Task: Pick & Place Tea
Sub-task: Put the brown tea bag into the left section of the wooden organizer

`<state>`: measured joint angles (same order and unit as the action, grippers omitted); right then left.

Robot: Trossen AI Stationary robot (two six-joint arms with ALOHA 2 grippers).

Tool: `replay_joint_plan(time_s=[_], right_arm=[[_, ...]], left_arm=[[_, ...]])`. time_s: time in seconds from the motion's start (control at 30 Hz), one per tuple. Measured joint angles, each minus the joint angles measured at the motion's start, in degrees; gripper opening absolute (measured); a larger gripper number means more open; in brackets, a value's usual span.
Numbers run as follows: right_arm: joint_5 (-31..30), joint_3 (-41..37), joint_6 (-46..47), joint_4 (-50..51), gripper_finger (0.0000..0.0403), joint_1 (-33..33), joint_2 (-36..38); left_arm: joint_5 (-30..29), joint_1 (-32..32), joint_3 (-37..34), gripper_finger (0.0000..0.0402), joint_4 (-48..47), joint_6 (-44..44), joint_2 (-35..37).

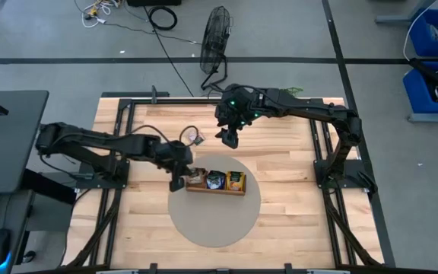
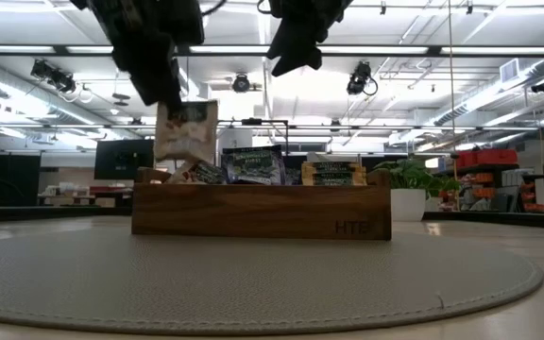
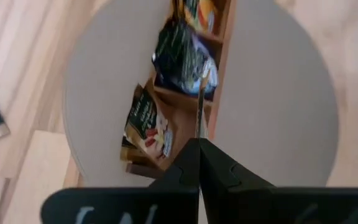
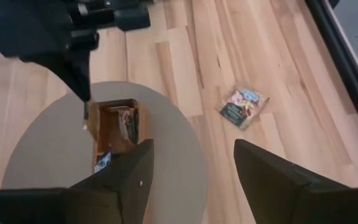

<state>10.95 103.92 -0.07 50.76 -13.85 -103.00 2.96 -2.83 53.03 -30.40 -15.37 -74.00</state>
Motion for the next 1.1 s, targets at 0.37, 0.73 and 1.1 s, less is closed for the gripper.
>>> replay_joint_plan(time_s=[0.37, 0.73, 1.1], right_arm=[[-1.12, -0.02, 0.95, 0.41, 0.0231, 0.00, 0.00], [-1.10, -0.02, 0.93, -0.35, 0.0231, 0.00, 0.00], [-1.10, -0.02, 0.50, -0.52, 0.0231, 0.02, 0.00]], left_arm=[[-2.12, 0.00, 0.00, 0.0001, 3.66, 2.64, -7.34], [-3.61, 0.25, 0.00, 0.0001, 3.30, 2.97, -10.23], [-3.85, 1.12, 0.00, 0.0019, 4.30, -0.88, -11.07]])
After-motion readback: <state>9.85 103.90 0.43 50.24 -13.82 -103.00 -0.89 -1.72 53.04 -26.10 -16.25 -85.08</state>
